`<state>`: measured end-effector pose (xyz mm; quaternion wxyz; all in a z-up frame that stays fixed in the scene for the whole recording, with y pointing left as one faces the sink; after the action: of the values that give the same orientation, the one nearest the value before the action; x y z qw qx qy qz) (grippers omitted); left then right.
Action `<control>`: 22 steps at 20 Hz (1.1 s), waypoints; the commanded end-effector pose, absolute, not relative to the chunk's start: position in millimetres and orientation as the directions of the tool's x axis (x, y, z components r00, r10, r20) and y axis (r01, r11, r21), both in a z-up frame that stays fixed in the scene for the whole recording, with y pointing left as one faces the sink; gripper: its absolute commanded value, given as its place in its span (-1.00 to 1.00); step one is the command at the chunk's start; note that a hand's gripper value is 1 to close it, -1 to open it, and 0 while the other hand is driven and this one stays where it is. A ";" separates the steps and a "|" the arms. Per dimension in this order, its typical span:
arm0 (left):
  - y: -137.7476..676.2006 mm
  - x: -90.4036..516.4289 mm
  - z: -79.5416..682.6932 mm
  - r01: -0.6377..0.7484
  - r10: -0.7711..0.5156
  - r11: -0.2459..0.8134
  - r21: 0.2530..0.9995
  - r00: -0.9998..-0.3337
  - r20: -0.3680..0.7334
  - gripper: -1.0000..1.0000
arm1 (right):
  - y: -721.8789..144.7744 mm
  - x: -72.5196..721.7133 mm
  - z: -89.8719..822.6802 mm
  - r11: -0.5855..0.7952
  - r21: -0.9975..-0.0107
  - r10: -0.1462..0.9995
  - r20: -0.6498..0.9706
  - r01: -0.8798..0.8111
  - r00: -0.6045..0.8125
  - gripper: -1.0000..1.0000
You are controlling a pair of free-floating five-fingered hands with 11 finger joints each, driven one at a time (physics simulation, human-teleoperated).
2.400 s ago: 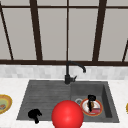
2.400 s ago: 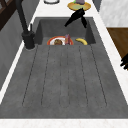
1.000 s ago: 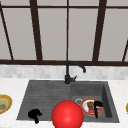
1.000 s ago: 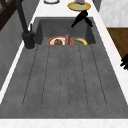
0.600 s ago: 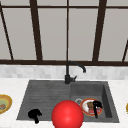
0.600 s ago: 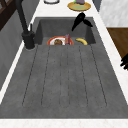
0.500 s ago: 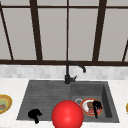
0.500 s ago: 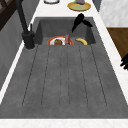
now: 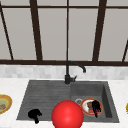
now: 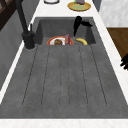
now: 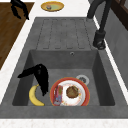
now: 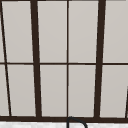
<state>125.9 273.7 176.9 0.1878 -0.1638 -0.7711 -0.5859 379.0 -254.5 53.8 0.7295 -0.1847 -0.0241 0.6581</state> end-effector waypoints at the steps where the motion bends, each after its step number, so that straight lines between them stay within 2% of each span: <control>1: 273.7 125.9 176.9 0.473 0.033 0.260 0.842 -0.876 0.481 0.00 | -255.4 379.0 70.8 0.066 -0.398 0.969 -0.193 -0.915 0.154 -1.00; 16: 273.7 125.9 176.9 0.473 0.033 0.260 0.842 -0.876 0.481 0.00 | -267.0 384.4 52.3 0.104 -0.707 0.947 -0.145 -0.699 0.287 -1.00; 22: 273.7 125.9 176.9 0.473 0.033 0.260 0.842 -0.876 0.481 0.00 | -269.6 430.1 -3.4 0.116 -0.680 0.942 -0.155 -0.724 0.296 -1.00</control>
<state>125.9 273.7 176.9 0.1878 -0.1638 -0.7711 -0.5859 408.9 -270.4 19.3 0.7323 -0.3334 -0.1559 0.5729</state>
